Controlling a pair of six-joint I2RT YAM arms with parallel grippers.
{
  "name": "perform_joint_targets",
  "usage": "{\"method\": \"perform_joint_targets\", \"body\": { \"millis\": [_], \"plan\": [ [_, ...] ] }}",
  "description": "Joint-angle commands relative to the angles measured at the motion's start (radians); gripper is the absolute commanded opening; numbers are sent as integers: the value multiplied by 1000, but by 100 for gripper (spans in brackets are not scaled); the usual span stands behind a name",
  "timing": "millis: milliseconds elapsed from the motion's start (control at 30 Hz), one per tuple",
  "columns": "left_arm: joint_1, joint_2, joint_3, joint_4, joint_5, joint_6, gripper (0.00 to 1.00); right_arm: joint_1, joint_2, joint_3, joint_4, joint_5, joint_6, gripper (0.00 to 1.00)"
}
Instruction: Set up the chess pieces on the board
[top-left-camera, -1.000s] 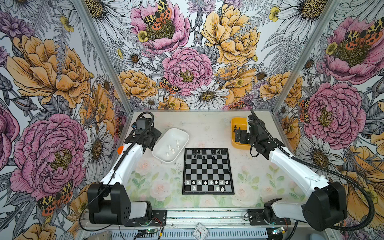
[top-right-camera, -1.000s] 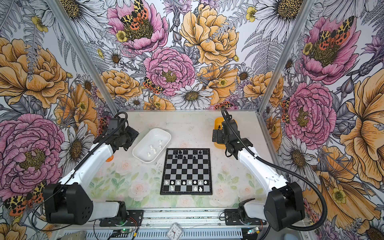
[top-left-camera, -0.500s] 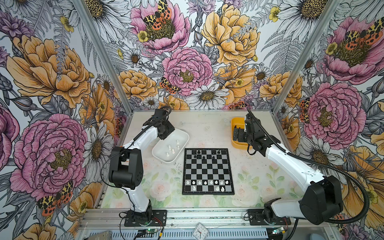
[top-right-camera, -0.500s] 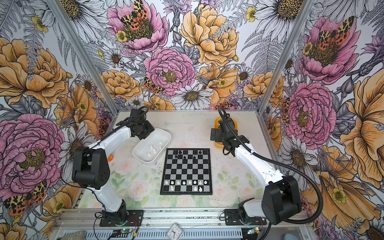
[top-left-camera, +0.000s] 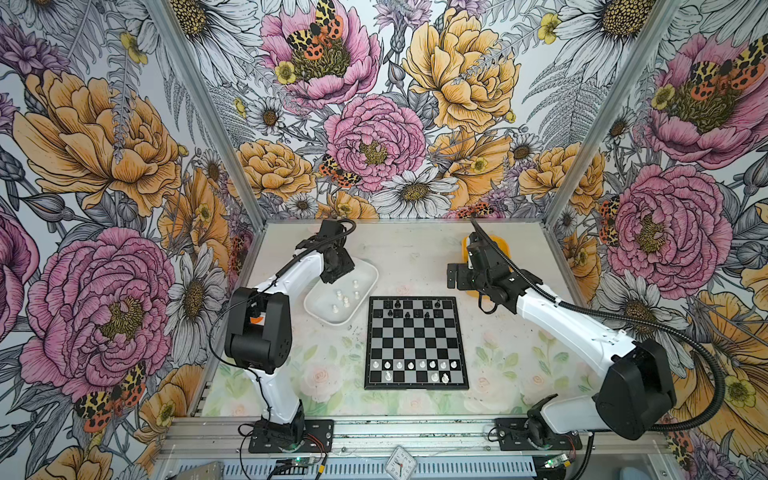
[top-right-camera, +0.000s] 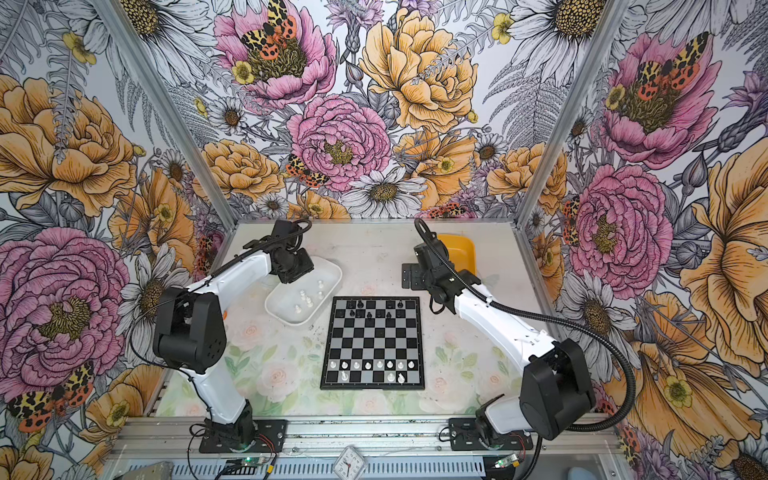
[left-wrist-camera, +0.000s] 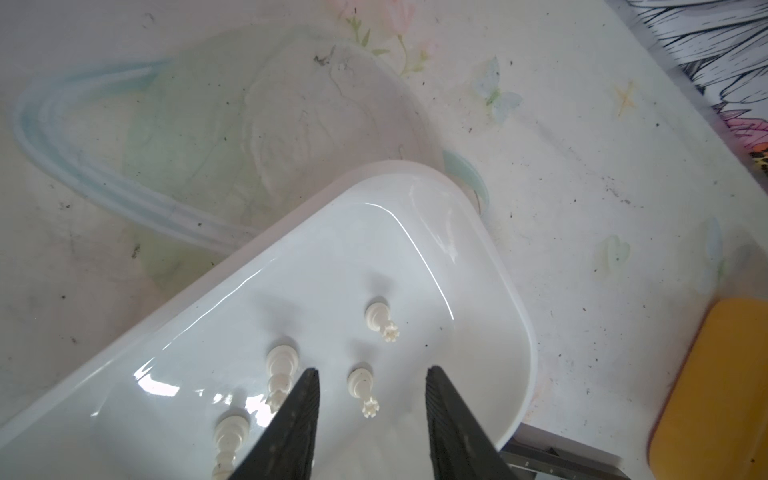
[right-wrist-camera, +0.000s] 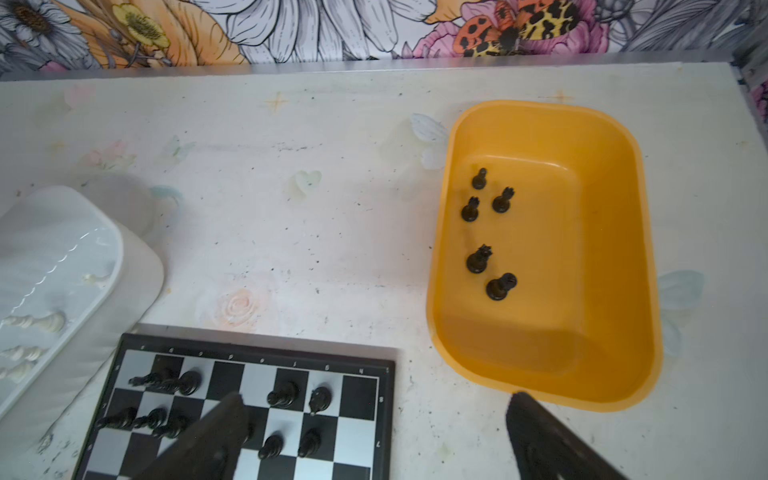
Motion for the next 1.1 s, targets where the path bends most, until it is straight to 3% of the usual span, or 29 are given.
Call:
{"method": "perform_joint_targets", "body": {
  "millis": [0,300,1067],
  "plan": [
    [4,-50,-26,-31,-43,36,44,50,17,53,-24,-24,26,100],
    [4,-62,-65,-39,-49,46,43,150,33,84,-24,-20,67,100],
    [7,6,-110,-44,-24,63,37,154,8,59,-27,-2,70,100]
  ]
}}
